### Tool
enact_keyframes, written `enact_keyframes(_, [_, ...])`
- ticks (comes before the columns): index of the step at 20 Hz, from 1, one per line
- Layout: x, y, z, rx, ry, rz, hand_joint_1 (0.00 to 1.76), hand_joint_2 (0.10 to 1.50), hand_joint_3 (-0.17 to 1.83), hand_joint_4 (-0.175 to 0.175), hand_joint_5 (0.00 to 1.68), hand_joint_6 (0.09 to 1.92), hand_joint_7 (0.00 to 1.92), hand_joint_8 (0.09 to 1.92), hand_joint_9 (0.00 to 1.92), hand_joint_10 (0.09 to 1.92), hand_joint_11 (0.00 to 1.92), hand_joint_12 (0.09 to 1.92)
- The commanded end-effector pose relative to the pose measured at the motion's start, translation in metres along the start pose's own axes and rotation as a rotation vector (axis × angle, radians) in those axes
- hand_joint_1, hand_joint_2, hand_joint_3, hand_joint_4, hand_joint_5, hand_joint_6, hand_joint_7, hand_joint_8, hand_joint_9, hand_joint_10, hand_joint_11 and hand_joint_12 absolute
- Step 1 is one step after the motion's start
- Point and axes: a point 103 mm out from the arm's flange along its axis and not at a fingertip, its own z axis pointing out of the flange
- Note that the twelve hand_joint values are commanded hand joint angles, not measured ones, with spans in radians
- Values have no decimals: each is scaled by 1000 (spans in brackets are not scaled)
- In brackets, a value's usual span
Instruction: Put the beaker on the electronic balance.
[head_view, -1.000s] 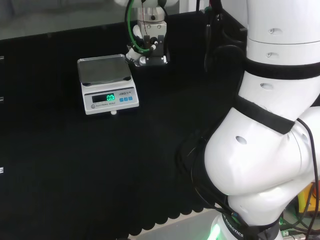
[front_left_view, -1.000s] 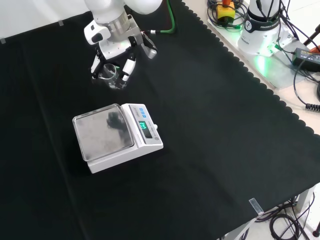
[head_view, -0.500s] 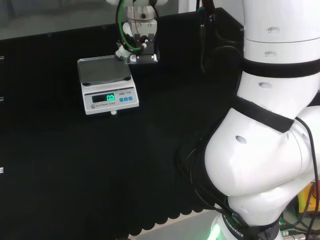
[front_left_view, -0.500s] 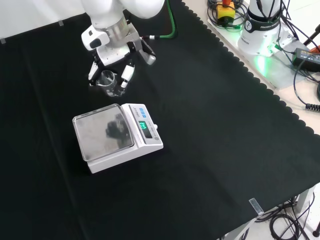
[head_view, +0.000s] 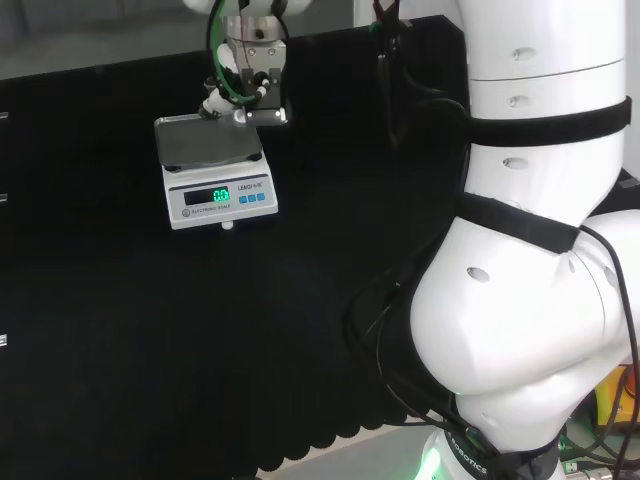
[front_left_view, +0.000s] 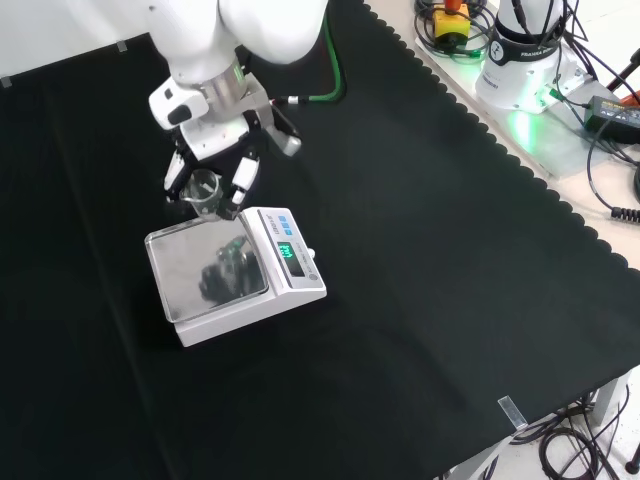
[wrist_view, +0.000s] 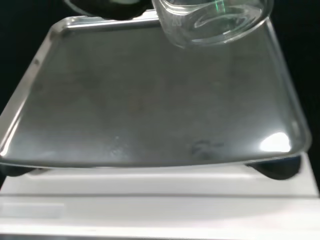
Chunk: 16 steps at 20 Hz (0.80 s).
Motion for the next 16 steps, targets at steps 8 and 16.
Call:
enact_keyframes(8, [42,37,44,64,-3,-77,1150,1095,-175,-175,679,658,1109,806,1453,438,1539,650])
enact_keyframes(16, [44,45,59,112,-22,-85,1149,1095,-175,-175,670,662,1099,807,1442,438,1517,669])
